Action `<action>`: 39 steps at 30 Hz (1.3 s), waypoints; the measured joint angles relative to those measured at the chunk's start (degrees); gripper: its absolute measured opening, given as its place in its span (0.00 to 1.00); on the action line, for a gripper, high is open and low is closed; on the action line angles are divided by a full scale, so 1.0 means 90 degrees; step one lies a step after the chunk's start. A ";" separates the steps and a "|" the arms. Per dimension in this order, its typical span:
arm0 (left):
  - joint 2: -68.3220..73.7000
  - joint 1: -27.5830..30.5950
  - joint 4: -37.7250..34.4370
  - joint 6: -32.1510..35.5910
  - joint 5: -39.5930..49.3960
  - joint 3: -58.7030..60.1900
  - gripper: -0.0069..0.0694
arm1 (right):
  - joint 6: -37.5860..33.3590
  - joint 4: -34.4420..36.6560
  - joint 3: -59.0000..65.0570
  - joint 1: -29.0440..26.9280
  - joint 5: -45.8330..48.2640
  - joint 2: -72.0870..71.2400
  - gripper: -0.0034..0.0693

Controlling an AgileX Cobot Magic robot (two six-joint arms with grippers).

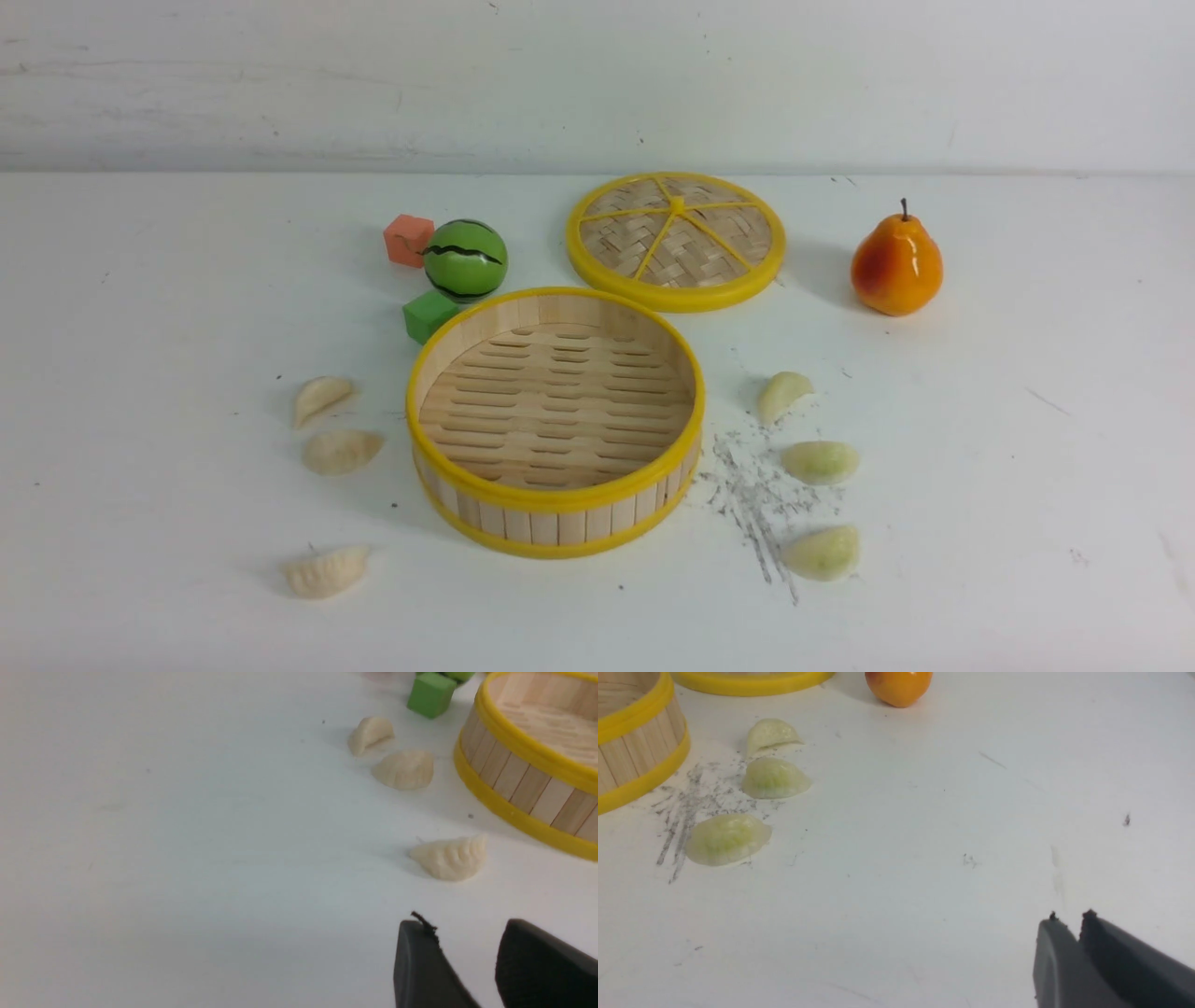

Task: Put the dumplings into the steamer on the white table.
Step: 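Reach for and grasp a dumpling on the table with the left gripper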

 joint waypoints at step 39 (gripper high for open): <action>0.4023 0.0000 0.0665 -0.2669 0.0074 -0.4369 0.07 | 0.2792 -0.1585 -0.2764 0.0032 -0.0242 0.2199 0.03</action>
